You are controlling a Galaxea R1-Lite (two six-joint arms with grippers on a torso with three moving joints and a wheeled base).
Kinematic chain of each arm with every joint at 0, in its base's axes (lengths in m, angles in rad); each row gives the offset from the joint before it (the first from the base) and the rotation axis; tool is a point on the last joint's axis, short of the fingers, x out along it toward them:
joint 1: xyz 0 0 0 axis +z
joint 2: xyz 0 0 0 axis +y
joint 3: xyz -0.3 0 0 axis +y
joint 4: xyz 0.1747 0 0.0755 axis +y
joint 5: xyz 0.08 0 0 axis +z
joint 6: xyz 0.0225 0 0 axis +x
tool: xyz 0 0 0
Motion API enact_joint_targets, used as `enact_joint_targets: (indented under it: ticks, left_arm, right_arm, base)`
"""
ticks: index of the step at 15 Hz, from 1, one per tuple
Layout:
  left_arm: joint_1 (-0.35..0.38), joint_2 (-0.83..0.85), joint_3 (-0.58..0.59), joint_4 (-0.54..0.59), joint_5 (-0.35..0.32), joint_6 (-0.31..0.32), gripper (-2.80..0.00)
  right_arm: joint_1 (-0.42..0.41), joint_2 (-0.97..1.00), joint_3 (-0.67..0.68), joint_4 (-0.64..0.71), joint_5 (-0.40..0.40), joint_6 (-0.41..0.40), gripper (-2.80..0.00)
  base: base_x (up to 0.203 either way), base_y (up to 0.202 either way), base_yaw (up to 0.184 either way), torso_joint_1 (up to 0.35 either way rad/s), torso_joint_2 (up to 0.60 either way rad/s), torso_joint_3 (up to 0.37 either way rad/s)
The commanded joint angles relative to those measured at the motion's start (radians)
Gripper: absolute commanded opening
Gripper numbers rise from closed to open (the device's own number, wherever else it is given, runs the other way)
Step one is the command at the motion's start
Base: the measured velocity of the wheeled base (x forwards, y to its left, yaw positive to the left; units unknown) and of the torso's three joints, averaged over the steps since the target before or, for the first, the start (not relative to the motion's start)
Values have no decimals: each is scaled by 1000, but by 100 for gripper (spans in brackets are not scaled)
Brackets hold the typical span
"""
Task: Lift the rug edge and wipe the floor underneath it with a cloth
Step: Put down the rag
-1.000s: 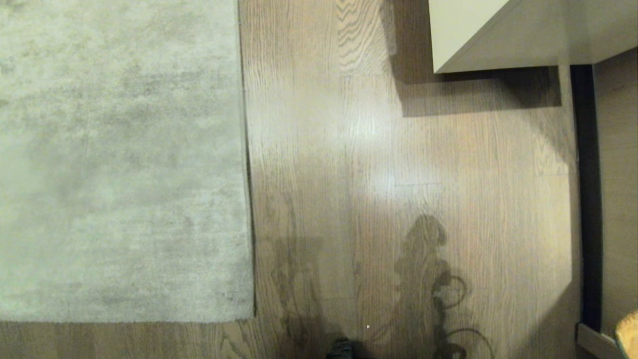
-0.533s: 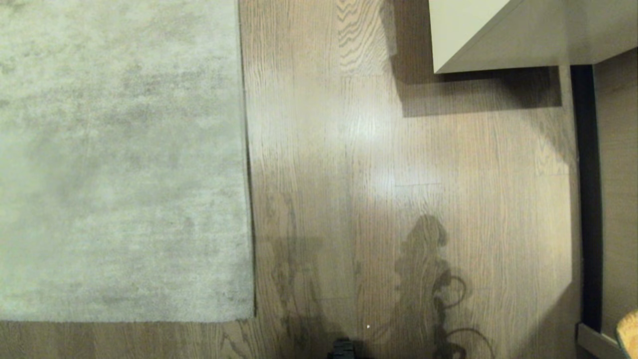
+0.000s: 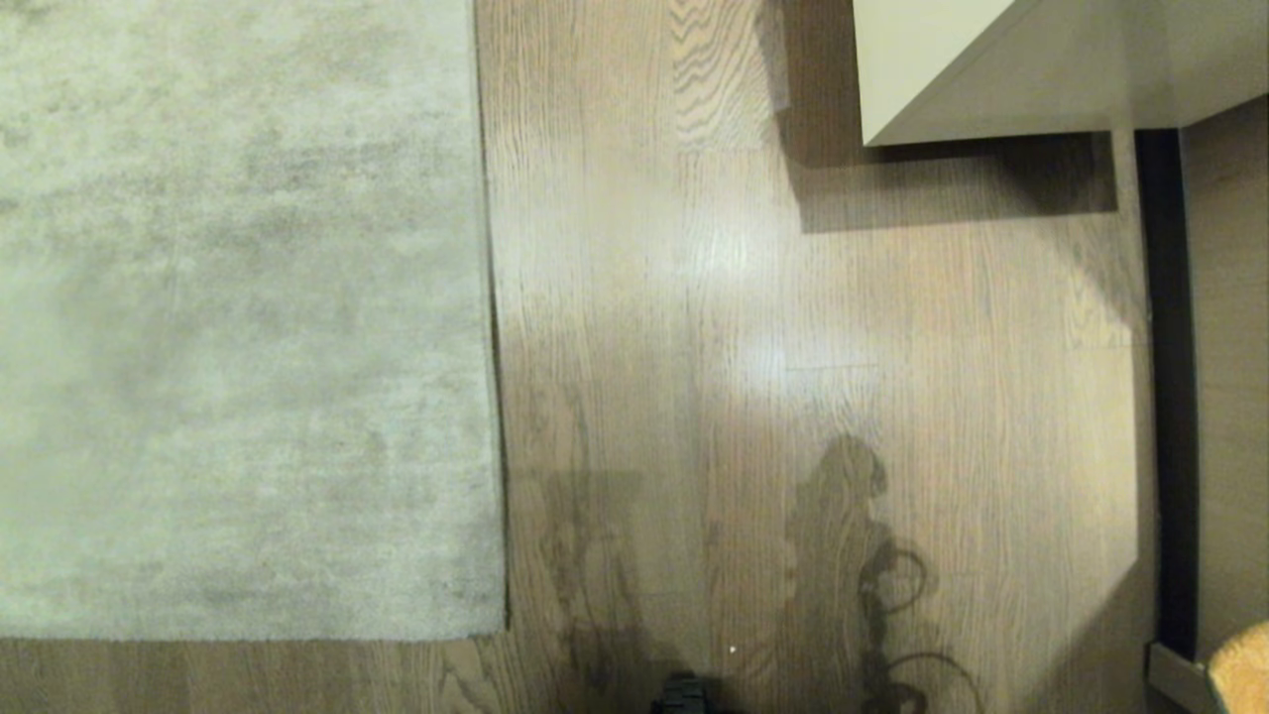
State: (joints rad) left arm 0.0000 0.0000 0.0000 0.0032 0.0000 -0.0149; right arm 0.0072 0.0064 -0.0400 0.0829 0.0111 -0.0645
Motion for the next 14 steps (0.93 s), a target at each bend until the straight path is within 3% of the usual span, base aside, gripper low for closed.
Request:
enact_joint_targets:
  ticks: [1,4,10,14]
  left_arm:
    - [0,2,0,0,0,0,-280]
    - [0,2,0,0,1,0,-280]
    - [0,2,0,0,0,0,-280]
    - [0,2,0,0,0,0,-280]
  right_arm:
    - [0,26,-67,60,1,2,-280]
    - [6,176,-183,116,0,18,-280]
    - [6,507,-239,116,-7,21,-280]
    - [-26,809,-260,-27,-7,47,-280]
  base:
    - [0,0,0,0,0,0]
    - [0,0,0,0,0,0]
    - [0,0,0,0,0,0]
    - [0,0,0,0,0,0]
